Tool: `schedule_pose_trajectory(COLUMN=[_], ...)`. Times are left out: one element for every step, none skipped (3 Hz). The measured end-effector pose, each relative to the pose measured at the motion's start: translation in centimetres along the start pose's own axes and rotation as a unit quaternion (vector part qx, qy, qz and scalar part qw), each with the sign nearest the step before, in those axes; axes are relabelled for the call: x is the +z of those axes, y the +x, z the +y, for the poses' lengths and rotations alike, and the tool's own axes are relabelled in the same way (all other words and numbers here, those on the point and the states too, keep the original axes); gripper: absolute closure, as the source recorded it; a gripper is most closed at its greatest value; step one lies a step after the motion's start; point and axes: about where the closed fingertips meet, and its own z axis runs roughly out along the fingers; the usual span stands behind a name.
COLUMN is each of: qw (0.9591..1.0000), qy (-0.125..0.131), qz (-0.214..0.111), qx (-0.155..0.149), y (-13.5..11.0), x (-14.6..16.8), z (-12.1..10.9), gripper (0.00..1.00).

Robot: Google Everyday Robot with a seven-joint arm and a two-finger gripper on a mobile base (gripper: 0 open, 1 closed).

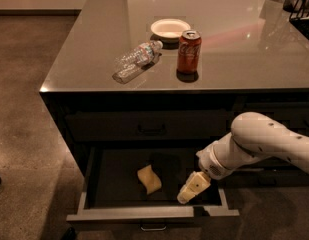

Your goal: Pick sponge from middle drawer and place on counter

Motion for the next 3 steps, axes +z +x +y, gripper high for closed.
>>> schedule_pose_trajectory(qw=[0.999, 0.9996, 0.9998], qy=[-0.032, -0.026, 0.004], qz=[0.029, 0.011, -0.017], qx=[0.009, 0.002, 0.0], y=[1.6, 3.9, 2.9], x=[5.5, 11.1, 11.9], z=[0.8, 1.8, 0.4], gripper=[0.0, 0.0, 0.0])
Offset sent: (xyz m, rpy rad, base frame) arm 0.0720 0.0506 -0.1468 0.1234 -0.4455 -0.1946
